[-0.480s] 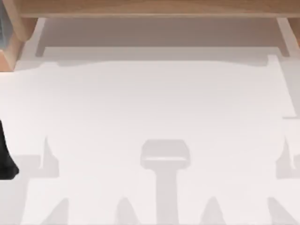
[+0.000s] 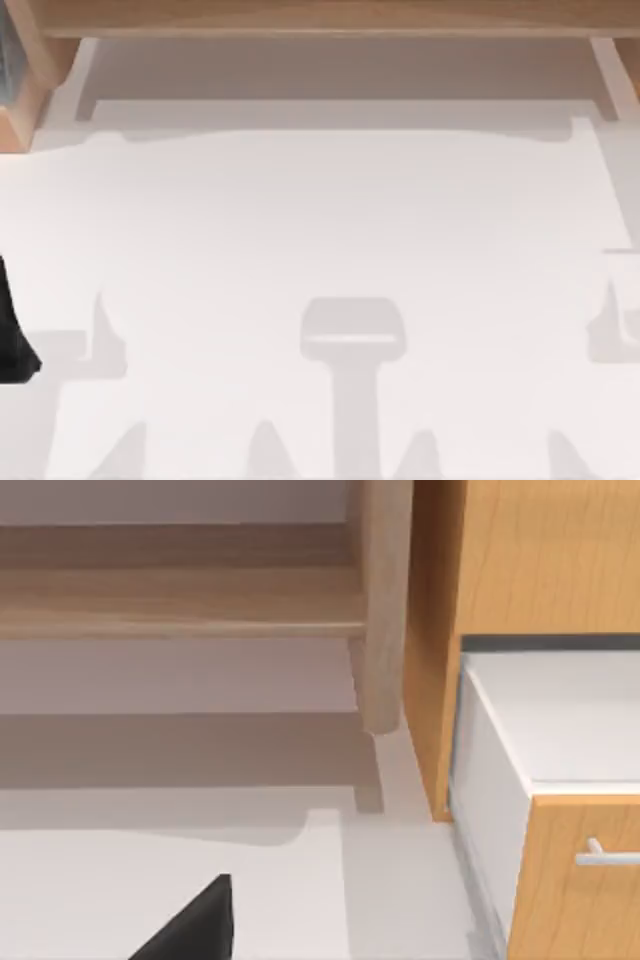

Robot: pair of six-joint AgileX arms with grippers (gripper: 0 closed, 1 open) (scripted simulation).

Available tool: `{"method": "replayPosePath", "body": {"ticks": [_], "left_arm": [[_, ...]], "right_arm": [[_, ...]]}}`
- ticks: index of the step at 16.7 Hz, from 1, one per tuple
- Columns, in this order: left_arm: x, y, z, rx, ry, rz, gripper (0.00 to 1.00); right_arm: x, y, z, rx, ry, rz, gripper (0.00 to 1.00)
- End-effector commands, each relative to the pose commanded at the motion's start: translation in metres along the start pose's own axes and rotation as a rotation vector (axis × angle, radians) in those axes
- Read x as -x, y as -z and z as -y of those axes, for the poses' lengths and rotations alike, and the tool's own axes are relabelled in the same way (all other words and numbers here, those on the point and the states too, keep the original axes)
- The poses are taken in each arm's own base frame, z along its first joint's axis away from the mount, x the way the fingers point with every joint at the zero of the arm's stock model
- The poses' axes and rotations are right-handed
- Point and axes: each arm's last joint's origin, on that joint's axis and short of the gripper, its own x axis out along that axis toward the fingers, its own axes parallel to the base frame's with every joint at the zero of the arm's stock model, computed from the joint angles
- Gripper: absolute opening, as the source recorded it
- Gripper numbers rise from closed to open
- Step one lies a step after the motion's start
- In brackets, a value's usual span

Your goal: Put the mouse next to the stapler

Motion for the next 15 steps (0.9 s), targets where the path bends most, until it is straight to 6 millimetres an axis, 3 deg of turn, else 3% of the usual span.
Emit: {"method": "replayPosePath", "body": {"ticks": [5,8,12,15], "left_arm": [[0.000,0.000,0.000,0.000,0.000,0.000,1.00],[0.000,0.000,0.000,0.000,0.000,0.000,1.00],[0.000,0.000,0.000,0.000,0.000,0.000,1.00],[0.000,0.000,0.000,0.000,0.000,0.000,1.00]], "right_arm": [[-0.002,-0.096,0.004,-0.018,0.064,-0.136,1.00],[-0.023,-0.153,0.010,-0.032,0.113,-0.266,1.00],[-0.085,-0.206,0.027,-0.057,0.182,-0.488,1.00],[-0.154,-0.216,0.051,-0.083,0.228,-0.678,1.00]]}}
